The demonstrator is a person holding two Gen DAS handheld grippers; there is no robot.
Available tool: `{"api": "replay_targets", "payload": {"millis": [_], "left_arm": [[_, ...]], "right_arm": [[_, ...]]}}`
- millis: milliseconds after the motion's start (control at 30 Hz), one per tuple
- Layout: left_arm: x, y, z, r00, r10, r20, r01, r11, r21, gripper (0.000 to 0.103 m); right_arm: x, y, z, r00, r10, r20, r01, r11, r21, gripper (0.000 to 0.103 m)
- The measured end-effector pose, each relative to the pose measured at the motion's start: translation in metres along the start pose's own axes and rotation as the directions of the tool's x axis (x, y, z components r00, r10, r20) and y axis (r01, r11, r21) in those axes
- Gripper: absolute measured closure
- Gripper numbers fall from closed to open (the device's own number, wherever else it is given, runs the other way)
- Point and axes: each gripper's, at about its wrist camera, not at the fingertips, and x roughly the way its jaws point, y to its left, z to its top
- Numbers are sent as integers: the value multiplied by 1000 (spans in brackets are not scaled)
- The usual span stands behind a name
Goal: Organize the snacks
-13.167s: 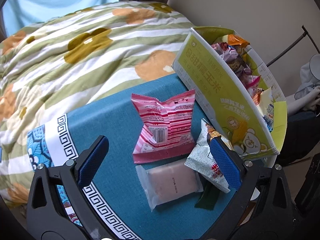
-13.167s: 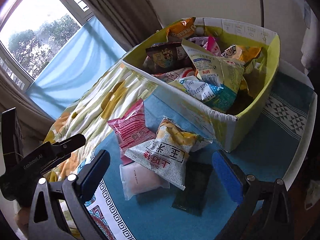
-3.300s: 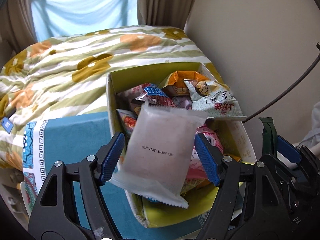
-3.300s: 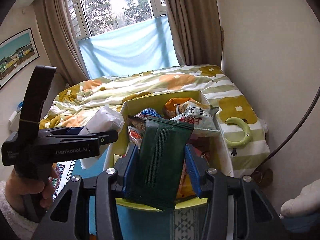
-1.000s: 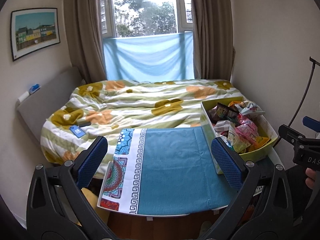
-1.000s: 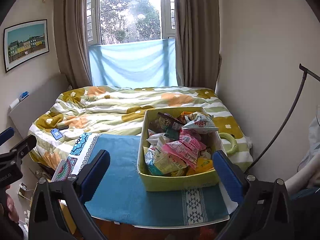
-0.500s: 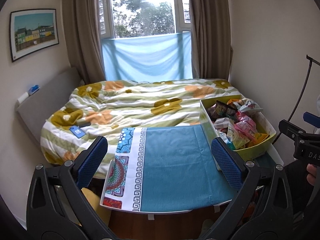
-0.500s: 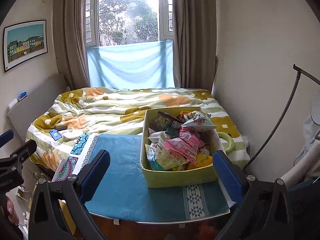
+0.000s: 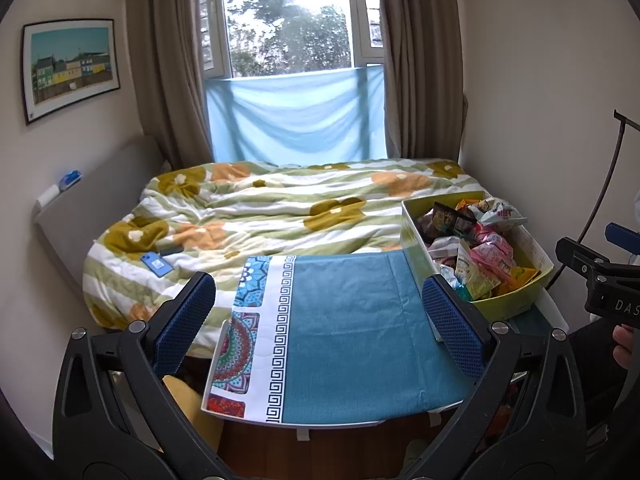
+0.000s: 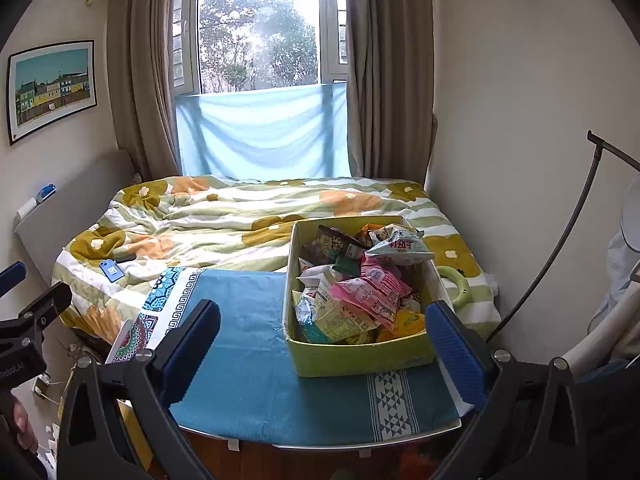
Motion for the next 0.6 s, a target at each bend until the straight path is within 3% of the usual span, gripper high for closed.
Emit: {"api": "replay_targets", "payload": {"millis": [600], "left_arm": [[-1,-1,1,1000,3,5,-3,1000,5,1]], "right_arm": [[2,0,3,1000,0,-4,0,1000,2,1]]}}
